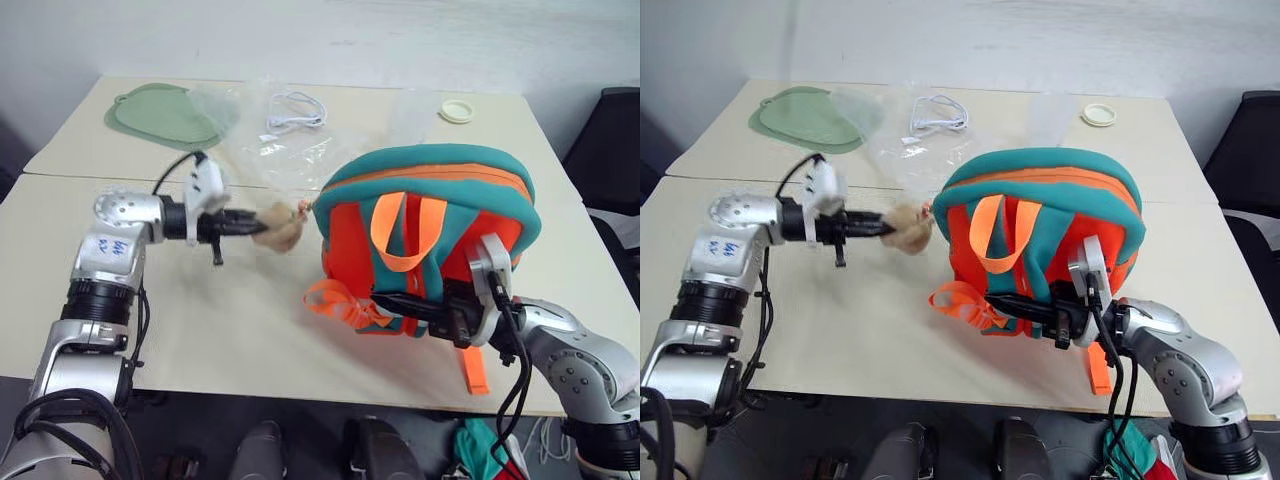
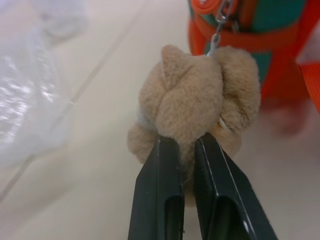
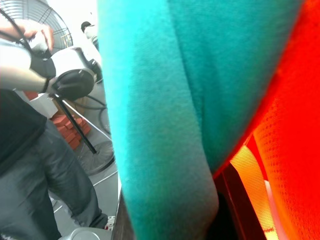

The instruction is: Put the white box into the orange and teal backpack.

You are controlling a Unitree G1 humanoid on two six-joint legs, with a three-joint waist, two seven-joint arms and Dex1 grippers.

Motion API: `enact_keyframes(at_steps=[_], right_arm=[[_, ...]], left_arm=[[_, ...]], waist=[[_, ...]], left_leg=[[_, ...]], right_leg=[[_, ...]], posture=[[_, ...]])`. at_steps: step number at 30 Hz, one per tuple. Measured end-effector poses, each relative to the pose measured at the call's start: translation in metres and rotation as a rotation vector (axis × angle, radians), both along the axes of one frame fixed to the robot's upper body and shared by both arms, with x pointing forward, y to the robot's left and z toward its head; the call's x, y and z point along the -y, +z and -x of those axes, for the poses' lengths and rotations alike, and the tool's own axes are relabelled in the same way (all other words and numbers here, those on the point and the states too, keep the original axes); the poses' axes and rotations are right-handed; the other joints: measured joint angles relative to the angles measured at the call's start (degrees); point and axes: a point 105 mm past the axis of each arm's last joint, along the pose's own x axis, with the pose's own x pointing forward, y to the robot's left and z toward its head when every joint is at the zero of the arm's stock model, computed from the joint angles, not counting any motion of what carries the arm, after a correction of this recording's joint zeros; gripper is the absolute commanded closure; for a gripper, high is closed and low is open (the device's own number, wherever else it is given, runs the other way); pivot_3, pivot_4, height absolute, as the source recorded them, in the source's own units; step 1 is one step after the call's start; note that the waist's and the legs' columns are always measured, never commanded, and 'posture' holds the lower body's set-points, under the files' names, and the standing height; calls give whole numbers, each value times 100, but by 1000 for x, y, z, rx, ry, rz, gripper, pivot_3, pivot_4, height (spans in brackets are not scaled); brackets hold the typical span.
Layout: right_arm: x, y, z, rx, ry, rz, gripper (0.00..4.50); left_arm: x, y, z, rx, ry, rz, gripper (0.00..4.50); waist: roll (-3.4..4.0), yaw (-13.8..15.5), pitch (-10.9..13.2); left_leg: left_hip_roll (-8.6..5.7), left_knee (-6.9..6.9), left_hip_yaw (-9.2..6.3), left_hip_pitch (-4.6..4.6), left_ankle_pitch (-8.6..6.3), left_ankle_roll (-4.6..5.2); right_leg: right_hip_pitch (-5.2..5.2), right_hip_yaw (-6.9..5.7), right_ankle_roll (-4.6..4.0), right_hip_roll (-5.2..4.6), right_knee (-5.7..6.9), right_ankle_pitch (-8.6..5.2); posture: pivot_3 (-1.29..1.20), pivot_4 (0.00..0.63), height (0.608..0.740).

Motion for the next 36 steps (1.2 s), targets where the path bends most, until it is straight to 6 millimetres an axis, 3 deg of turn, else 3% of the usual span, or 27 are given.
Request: enact_keyframes(at_steps=[5,10,12,13,16,20,24,25,30,33,36], right_arm=[[-1,4,-5,14,-51,-52,4500],[1,2,-9,24,-93,-56,4500],[2,1,-13,37,-125,-51,4500],[3,1,-15,42,-141,-51,4153],[8,-1,-17,63,-165,-21,3181],[25,-4,-12,106,-153,109,1770],[68,-15,4,92,-191,268,344],[79,-18,10,93,-200,308,75],[129,-31,27,192,-308,449,29],[149,-32,32,305,-330,520,29],[161,-41,38,285,-337,537,29]], left_arm=[[37,-33,-2,-46,3,28,4487],[39,-37,13,-26,-21,9,4487],[38,-38,22,-50,-24,30,3777],[36,-38,28,-74,-22,41,3521],[22,-38,42,-170,7,68,2546],[-13,-28,56,-194,65,65,1250],[-66,-28,82,-227,122,30,3],[-76,-30,89,-230,134,21,0],[-105,-47,125,-231,154,22,0],[-114,-52,135,-188,199,23,0],[-120,-54,135,-94,260,11,0]], waist=[[-2,9,-1],[8,-15,-9],[8,-16,-9],[8,-24,-9],[9,-41,-8],[10,-38,-6],[11,-12,-6],[11,-5,-5],[11,-6,-5],[12,-14,-5],[12,-15,-5]], left_leg=[[0,3,-2,1,-1,1],[2,-3,2,11,0,0],[1,-3,2,12,0,0],[3,-4,2,11,0,0],[3,-7,0,9,0,0],[3,-9,0,8,0,1],[2,-23,0,7,-4,6],[2,-23,0,7,-11,18],[1,-22,0,19,-28,43],[2,-29,8,47,-35,37],[3,-59,10,94,-37,34]], right_leg=[[1,0,1,-3,1,0],[5,6,0,-2,0,0],[4,7,0,-2,1,0],[3,9,0,-2,1,0],[2,9,0,-2,4,0],[1,7,-2,-4,-7,-1],[2,4,-4,-7,-24,-2],[4,3,-4,-8,-28,-2],[20,4,-4,-14,-33,-2],[33,12,-7,-14,-28,-4],[66,13,-14,-15,-36,-8]], posture=[[0,150,740],[0,150,740],[0,150,740],[0,150,740],[0,150,740],[0,150,740],[0,150,740],[0,150,740],[0,150,740],[0,150,740],[0,150,740]])
